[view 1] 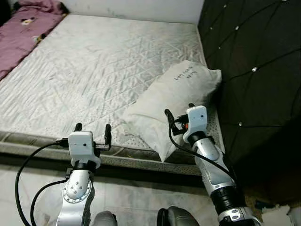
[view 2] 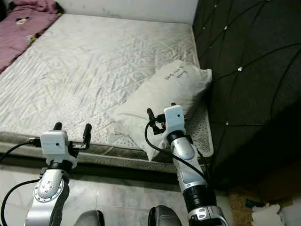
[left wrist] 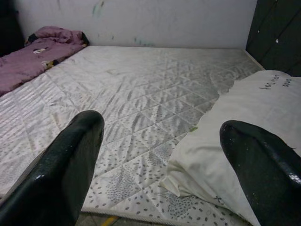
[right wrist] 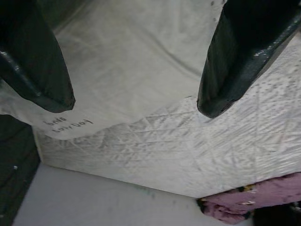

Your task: Clean up the room

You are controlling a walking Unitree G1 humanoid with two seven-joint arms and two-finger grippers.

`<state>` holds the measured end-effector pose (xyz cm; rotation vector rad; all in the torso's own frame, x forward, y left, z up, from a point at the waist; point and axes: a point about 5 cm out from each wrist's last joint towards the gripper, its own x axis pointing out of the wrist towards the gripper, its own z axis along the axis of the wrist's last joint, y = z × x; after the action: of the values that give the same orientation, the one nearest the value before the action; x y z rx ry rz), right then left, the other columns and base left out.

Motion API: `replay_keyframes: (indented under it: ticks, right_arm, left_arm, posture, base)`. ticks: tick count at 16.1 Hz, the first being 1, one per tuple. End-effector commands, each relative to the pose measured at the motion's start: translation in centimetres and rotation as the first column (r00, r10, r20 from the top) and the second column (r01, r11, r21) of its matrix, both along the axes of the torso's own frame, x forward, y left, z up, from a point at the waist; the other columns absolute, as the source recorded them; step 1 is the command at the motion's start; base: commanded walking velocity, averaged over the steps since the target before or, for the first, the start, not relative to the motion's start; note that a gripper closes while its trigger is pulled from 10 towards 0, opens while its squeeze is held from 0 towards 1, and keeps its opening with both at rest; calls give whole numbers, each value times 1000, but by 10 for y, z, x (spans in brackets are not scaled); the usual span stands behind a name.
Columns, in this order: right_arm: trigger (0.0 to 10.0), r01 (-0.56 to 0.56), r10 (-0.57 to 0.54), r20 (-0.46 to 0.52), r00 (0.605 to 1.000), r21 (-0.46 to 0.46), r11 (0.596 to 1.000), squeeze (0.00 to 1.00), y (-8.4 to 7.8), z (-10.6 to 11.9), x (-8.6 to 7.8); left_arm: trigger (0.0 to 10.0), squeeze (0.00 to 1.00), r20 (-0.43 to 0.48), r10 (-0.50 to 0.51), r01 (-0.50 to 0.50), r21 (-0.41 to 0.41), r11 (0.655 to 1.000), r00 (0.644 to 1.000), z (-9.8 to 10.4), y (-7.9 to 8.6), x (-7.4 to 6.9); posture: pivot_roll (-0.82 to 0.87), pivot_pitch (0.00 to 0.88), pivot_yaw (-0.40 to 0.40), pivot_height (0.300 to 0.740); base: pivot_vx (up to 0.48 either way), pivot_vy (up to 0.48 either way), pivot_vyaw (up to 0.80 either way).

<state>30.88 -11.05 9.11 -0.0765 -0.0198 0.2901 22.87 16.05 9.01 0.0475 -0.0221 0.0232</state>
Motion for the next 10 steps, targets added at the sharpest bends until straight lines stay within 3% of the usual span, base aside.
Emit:
replay_keyframes:
  ticks: [1, 3, 6, 10]
  right_arm:
    - [10000, -12, 12, 8, 1000, 4, 1000, 0, 4, 3, 1]
    - [10000, -12, 12, 4, 1000, 12, 1000, 0, 4, 3, 1]
    - [10000, -15, 15, 4, 1000, 12, 1000, 0, 5, 3, 2]
    - [10000, -17, 17, 5, 1000, 11, 1000, 0, 6, 3, 2]
  left_arm:
    - [10000, 0, 17, -1, 1, 8, 1000, 1000, 3, 3, 0]
    - [10000, 0, 20, -9, 9, 10, 1000, 1000, 4, 3, -1]
    - [10000, 0, 22, -13, 13, 8, 1000, 1000, 4, 3, -1]
    - [10000, 0, 21, -15, 15, 8, 1000, 1000, 4, 2, -2]
  posture:
    - [-23, 108, -23, 740]
    - [-23, 108, -23, 740]
    - [-18, 103, -27, 740]
    - [-18, 103, -27, 740]
  base:
    - [259, 0, 0]
    - [328, 0, 0]
    - [389, 0, -521]
    - [355, 0, 0]
